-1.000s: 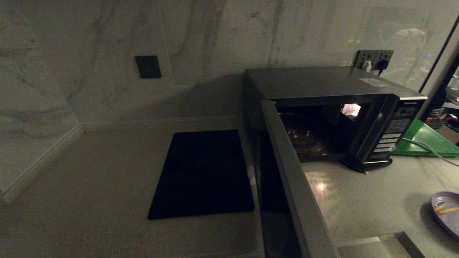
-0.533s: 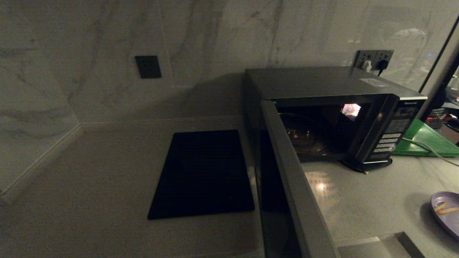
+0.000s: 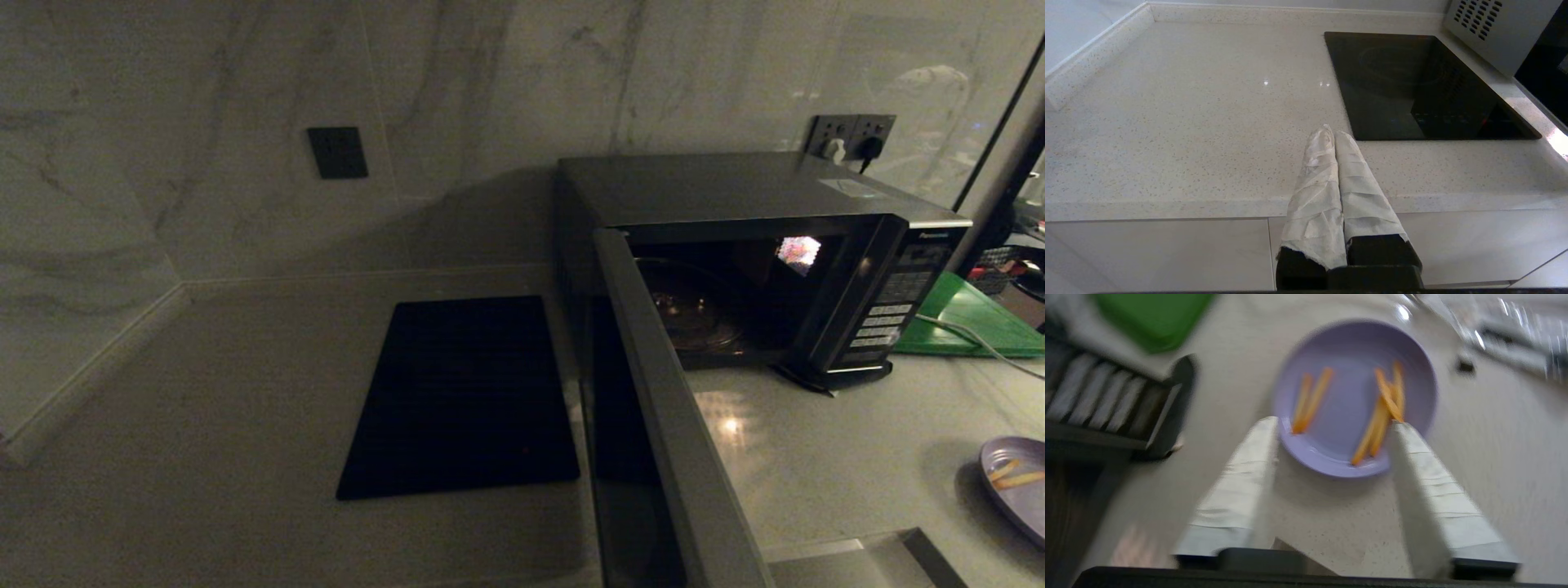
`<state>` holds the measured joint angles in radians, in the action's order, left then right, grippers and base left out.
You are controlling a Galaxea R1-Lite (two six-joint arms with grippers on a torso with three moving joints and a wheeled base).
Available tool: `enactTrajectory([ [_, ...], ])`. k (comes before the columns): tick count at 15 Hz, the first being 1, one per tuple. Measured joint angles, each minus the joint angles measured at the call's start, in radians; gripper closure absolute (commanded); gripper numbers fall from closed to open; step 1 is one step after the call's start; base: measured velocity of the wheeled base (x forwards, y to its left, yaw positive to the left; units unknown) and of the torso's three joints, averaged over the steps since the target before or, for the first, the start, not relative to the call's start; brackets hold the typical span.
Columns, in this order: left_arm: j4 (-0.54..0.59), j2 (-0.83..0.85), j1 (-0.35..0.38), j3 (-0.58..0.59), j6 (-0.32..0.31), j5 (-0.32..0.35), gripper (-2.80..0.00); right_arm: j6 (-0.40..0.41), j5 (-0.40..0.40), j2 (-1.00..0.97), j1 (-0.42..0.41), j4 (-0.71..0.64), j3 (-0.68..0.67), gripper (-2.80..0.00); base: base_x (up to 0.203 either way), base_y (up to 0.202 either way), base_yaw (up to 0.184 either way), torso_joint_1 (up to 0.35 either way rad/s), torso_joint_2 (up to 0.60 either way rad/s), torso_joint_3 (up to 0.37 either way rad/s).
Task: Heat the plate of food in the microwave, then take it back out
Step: Close the microwave oven
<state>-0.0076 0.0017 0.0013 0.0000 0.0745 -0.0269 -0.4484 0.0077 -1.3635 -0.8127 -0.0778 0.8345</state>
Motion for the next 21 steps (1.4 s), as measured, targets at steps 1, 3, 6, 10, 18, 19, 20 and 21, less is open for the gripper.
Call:
enactTrajectory([
  [1, 0.000, 0.000, 0.000, 0.000, 0.000, 0.000, 0.00, 0.024, 0.000, 0.025, 0.022, 0.015, 0.000, 0.00, 0.000, 0.000, 0.000, 0.000, 0.00, 0.000],
  [3, 0.000, 0.000, 0.000, 0.000, 0.000, 0.000, 0.00, 0.036, -0.003, 0.065, 0.088, 0.095, 0.008, 0.00, 0.000, 0.000, 0.000, 0.000, 0.00, 0.000],
  [6, 0.000, 0.000, 0.000, 0.000, 0.000, 0.000, 0.00, 0.035, -0.063, 0.095, 0.271, 0.120, 0.098, 0.00, 0.000, 0.000, 0.000, 0.000, 0.00, 0.000],
  [10, 0.000, 0.000, 0.000, 0.000, 0.000, 0.000, 0.00, -0.037, -0.216, 0.090, 0.631, -0.145, 0.471, 0.00, 0.000, 0.000, 0.000, 0.000, 0.00, 0.000],
  [18, 0.000, 0.000, 0.000, 0.000, 0.000, 0.000, 0.00, -0.307, -0.298, -0.077, 1.289, -1.036, 1.153, 0.00, 0.000, 0.000, 0.000, 0.000, 0.00, 0.000],
  [19, 0.000, 0.000, 0.000, 0.000, 0.000, 0.000, 0.00, -0.321, -0.301, -0.095, 1.369, -1.091, 1.158, 0.00, 0.000, 0.000, 0.000, 0.000, 0.00, 0.000],
  [20, 0.000, 0.000, 0.000, 0.000, 0.000, 0.000, 0.00, -0.330, -0.302, -0.109, 1.437, -1.120, 1.161, 0.00, 0.000, 0.000, 0.000, 0.000, 0.00, 0.000],
  [21, 0.001, 0.000, 0.000, 0.000, 0.000, -0.001, 0.00, -0.337, -0.303, -0.122, 1.501, -1.134, 1.161, 0.00, 0.000, 0.000, 0.000, 0.000, 0.00, 0.000],
])
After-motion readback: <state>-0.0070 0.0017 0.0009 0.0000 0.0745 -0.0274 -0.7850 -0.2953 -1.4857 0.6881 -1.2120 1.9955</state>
